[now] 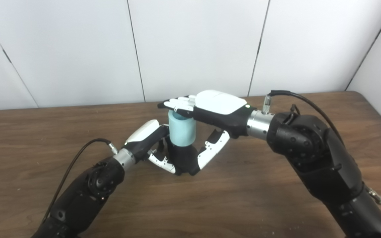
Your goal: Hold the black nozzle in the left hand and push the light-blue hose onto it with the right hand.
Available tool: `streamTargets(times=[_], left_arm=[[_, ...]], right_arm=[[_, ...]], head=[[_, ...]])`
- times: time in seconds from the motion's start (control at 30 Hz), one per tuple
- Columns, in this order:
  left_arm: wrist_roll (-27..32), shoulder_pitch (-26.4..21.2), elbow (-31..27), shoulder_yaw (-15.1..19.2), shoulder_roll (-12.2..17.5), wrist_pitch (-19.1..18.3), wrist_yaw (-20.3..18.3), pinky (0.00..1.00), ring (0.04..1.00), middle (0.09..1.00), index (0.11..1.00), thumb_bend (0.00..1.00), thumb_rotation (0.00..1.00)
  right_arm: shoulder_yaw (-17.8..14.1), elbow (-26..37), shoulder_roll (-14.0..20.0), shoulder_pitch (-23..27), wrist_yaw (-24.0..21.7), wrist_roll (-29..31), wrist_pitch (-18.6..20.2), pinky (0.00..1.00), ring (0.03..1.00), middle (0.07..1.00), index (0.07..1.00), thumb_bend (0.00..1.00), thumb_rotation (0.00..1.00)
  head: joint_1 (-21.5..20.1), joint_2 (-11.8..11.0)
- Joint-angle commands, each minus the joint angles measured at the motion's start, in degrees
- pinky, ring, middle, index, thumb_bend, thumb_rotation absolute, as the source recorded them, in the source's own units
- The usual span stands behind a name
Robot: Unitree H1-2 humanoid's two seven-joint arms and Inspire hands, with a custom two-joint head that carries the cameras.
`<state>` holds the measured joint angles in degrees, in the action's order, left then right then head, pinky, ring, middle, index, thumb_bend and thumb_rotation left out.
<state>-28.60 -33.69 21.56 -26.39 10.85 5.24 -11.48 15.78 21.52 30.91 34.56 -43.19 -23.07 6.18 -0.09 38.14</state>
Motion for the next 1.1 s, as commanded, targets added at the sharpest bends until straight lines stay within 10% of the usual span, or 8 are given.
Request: streamTargets(times=[0.0, 0.6, 0.87, 1.07], left_arm=[[-2.07, 0.79, 1.40, -0.72, 1.03, -2.36, -1.75, 0.54, 0.503, 0.476, 0.487, 0.53, 0.00], [-2.02, 0.55, 0.86, -0.90, 1.21, -3.00, -2.60, 0.56, 0.485, 0.472, 0.488, 0.53, 0.00], [-1.93, 0.37, 1.00, -0.64, 1.29, -2.91, -2.36, 0.70, 0.561, 0.493, 0.479, 0.53, 0.00], [-1.70, 0.36, 1.59, -0.37, 1.22, -1.87, -1.64, 0.46, 0.490, 0.484, 0.483, 0.53, 0.00]], right_arm=[[-0.49, 1.04, 0.49, 1.80, 0.27, 0.20, 0.37, 1.00, 1.000, 1.000, 1.000, 0.87, 0.75], [2.03, -0.96, 1.19, 0.11, 0.53, -0.64, -1.54, 1.00, 1.000, 1.000, 1.000, 0.86, 0.74], [4.21, -0.58, 3.96, -1.75, 3.21, -8.80, -11.57, 1.00, 1.000, 1.000, 1.000, 0.85, 0.73], [5.01, -2.80, 5.27, -3.19, 7.40, -12.16, -20.41, 1.00, 1.000, 1.000, 1.000, 0.85, 0.79]], head=[[0.10, 0.15], [0.30, 0.43], [0.15, 0.84], [0.25, 0.99]])
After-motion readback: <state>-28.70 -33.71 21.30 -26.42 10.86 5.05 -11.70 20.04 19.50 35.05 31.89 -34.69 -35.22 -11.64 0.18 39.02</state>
